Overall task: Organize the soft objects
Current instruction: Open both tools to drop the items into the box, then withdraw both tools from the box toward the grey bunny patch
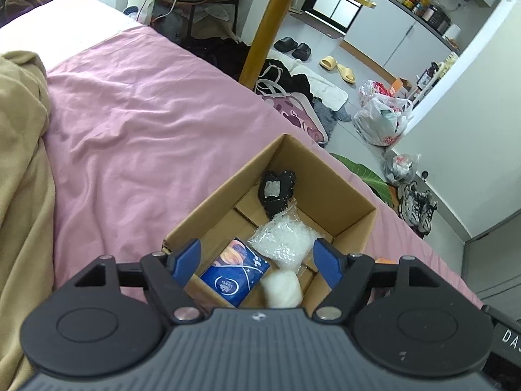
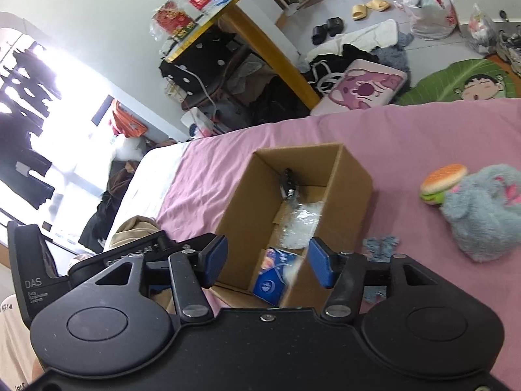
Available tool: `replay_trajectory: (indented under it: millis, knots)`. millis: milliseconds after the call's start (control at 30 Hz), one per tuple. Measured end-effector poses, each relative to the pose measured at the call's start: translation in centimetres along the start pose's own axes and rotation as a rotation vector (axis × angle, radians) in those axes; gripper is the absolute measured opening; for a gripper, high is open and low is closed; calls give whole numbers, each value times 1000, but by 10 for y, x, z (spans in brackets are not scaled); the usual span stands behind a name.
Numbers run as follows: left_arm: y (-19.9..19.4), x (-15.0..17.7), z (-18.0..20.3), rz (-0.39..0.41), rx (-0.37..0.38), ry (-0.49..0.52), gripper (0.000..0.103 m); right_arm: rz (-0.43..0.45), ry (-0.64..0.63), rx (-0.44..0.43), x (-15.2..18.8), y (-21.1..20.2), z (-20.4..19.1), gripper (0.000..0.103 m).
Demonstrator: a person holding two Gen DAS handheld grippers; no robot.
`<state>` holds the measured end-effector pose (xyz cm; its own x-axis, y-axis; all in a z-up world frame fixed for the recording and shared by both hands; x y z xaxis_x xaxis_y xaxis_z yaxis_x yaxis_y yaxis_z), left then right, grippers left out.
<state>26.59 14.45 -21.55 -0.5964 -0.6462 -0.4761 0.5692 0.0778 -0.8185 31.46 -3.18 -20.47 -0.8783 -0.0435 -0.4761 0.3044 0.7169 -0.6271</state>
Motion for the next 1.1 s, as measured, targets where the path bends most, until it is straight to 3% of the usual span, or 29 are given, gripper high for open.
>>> replay_trajectory:
  millis: [100,300,433,633,867,1000,1100]
  knots:
    - [-6,3,8,-3,3,18,79,-16,-7,30,2,-9,7,64]
    - [-18,10,23,11,-19,77,85,-53,-34,73,7,-21,18,67]
    - [-24,17,29,3,-17,91,93,-68,-66,82,10,-31,19,80]
    - [-35,27,43,17,-17,145,102,-60,-92,97,5,-53,29,80]
    - [-47,39,53,30,-30,176,102,-69,-107,124,10,-71,51,80]
    - [-53,46,59,31,-35,193,102,-43,-88,110,7,-82,56,92]
    - [-57,50,64,39,-40,206,102,-32,-93,99,6,-88,59,92]
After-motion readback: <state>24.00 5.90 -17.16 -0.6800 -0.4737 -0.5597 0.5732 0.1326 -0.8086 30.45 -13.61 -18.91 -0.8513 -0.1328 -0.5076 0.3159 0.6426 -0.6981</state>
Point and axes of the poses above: each gripper's, at about its wrist camera, not at the fingertips, and y roughly the way its jaws point, z to its right, x to its underside, the point moved 9 cm from there along y, roughly the way its jaws point, and after that the axes turned 3 degrees about -y, right-handed, at the moved point
